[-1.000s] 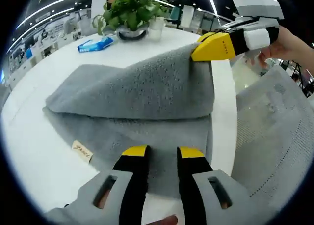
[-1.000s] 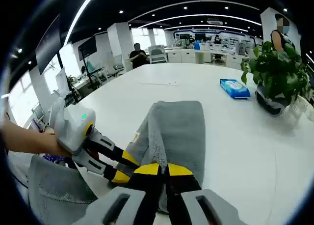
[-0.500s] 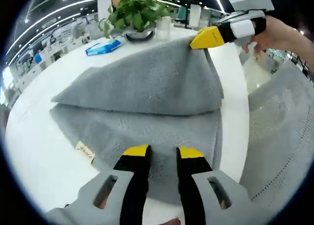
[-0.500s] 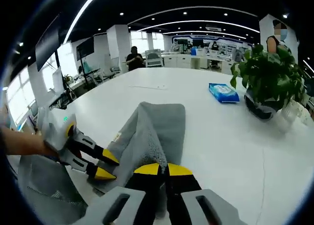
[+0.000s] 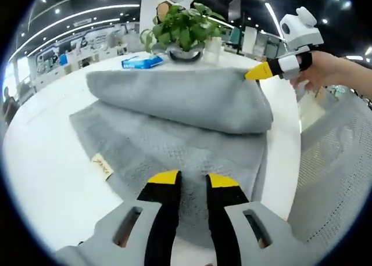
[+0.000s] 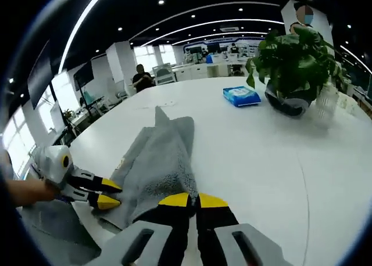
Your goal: Open the folded towel by lifting each exposed corner and separating the folded layers until the towel lies flat within the target outline without major curled edges
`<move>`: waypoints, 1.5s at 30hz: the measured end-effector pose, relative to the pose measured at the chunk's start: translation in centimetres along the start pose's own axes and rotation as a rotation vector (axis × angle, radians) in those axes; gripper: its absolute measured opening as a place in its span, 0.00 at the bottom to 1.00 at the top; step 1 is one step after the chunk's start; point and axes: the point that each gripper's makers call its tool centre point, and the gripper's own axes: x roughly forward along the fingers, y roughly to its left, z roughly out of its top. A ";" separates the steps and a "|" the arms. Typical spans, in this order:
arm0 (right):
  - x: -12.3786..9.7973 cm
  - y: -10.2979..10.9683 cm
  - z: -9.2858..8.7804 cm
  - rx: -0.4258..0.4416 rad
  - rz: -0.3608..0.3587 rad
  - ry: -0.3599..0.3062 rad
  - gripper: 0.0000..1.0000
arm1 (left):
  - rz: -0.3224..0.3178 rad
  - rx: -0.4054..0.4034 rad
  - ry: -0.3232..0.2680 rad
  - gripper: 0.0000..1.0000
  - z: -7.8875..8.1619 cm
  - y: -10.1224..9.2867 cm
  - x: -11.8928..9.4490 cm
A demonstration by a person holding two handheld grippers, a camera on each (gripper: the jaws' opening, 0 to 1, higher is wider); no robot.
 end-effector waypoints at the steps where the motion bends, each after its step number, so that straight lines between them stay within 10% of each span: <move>1: -0.1 -0.2 -0.2 0.001 -0.005 0.003 0.00 | 0.002 -0.003 -0.005 0.16 0.0 0.0 0.0; 24: -1.5 -4.6 -3.0 0.066 -0.182 0.058 0.00 | 0.077 -0.054 -0.003 0.10 -0.1 2.4 -0.8; 45: -1.3 -4.4 -5.7 0.077 -0.183 0.192 0.00 | 0.271 -0.012 0.026 0.14 -0.5 5.9 -2.5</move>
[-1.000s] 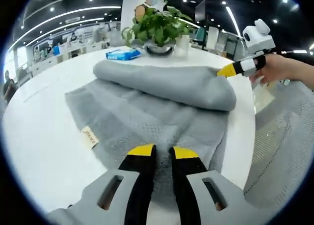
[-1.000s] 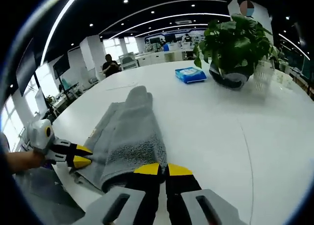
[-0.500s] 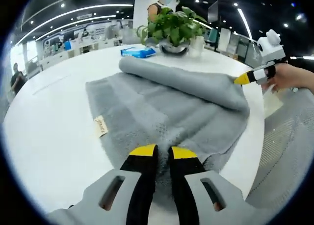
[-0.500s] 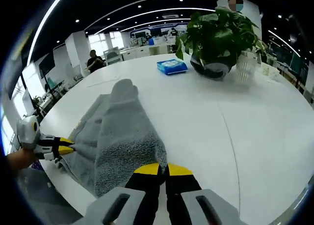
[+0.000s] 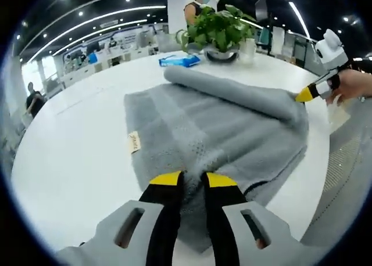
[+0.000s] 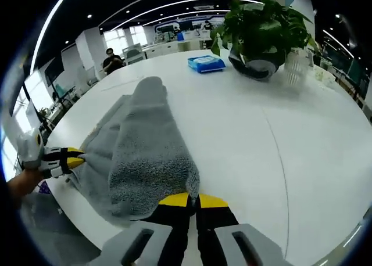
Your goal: Open the folded towel by lifting each exposed corner and separating the folded layers until the towel lies flat within the target outline without major curled edges
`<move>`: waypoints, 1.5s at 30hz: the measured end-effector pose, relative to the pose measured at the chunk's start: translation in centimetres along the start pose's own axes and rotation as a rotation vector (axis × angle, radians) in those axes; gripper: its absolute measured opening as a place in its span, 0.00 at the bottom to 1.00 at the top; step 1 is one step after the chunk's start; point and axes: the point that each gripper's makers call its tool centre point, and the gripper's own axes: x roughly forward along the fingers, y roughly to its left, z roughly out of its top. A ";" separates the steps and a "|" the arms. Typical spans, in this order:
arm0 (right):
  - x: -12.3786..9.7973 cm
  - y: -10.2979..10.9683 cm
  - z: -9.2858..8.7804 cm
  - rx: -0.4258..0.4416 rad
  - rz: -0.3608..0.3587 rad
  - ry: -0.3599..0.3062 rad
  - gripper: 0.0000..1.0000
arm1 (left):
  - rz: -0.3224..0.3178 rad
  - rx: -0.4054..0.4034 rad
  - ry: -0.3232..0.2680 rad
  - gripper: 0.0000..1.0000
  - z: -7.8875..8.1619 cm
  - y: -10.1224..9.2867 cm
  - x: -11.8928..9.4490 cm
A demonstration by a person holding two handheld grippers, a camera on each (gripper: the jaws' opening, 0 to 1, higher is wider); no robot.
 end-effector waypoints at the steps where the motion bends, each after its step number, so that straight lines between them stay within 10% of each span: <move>1: 0.0 0.1 -0.1 0.003 0.003 0.003 0.00 | 0.007 -0.001 0.002 0.15 0.0 0.2 -0.1; 26: -0.1 -0.1 0.2 -0.030 -0.024 -0.004 0.04 | 0.030 -0.065 0.049 0.18 0.4 0.9 -0.6; 45: 3.0 2.9 5.8 -0.110 0.083 -0.109 0.15 | -0.038 -0.057 -0.045 0.21 5.9 2.1 1.3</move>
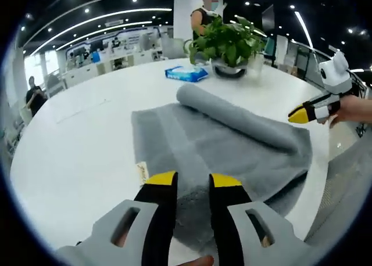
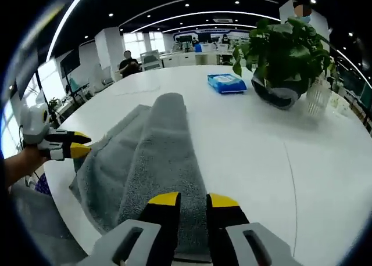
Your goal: Open the folded towel by lifting each exposed corner and separating the folded layers until the towel lies flat within the target outline without major curled edges
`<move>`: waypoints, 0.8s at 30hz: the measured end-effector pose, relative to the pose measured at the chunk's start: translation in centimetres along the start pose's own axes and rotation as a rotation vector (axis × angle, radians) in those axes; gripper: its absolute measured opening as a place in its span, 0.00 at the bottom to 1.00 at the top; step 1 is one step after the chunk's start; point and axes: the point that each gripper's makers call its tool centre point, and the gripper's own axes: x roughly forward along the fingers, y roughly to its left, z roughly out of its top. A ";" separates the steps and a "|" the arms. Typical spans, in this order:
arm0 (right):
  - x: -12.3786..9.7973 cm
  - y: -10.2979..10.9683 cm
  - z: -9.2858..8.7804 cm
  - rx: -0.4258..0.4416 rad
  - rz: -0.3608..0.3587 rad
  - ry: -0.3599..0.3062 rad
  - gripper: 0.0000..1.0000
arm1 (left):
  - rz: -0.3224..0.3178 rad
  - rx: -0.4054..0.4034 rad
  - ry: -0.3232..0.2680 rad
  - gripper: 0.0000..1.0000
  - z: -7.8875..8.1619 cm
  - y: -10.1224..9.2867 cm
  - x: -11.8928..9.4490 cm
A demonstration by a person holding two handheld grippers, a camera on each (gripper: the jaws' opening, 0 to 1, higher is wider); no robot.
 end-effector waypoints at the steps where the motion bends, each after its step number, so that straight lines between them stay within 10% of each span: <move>1: 0.2 0.0 0.1 0.000 0.002 0.001 0.15 | -0.001 0.000 -0.001 0.21 0.2 0.1 0.2; 24: 5.1 0.6 -0.1 -0.112 0.002 0.089 0.10 | 0.019 0.076 0.097 0.20 -1.8 2.4 4.6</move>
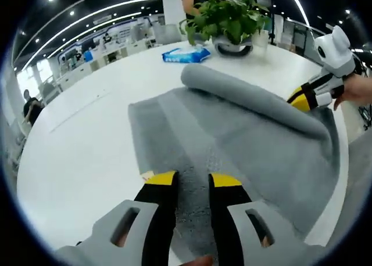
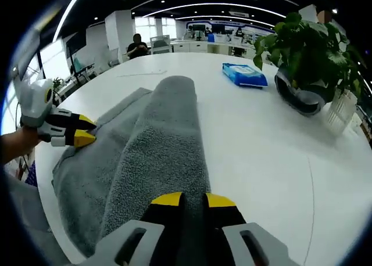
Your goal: Open the folded towel by lifting each exposed corner and separating the folded layers until the towel lies flat within the target outline without major curled edges
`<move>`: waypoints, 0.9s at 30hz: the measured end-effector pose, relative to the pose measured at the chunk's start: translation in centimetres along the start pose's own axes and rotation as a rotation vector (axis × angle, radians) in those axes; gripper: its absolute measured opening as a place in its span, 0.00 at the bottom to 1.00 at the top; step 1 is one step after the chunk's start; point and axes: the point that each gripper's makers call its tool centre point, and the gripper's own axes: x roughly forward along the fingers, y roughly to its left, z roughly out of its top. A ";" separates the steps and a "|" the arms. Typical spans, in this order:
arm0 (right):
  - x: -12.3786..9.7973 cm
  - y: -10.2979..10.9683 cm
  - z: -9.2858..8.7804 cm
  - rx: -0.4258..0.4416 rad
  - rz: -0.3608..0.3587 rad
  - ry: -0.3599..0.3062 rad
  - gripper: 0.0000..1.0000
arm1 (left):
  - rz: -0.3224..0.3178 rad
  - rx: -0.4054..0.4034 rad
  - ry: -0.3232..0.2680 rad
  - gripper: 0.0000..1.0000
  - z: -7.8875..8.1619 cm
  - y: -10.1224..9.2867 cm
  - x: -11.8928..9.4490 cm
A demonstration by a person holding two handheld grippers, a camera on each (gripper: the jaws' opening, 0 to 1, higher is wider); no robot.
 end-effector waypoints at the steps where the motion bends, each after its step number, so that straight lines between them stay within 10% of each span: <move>1: 0.0 0.0 0.0 0.000 -0.001 0.000 0.10 | -0.001 -0.021 -0.006 0.20 0.0 0.0 0.0; 27: -0.9 -0.7 -1.0 -0.034 -0.070 -0.030 0.05 | 0.077 -0.049 -0.069 0.20 -1.2 1.6 -1.5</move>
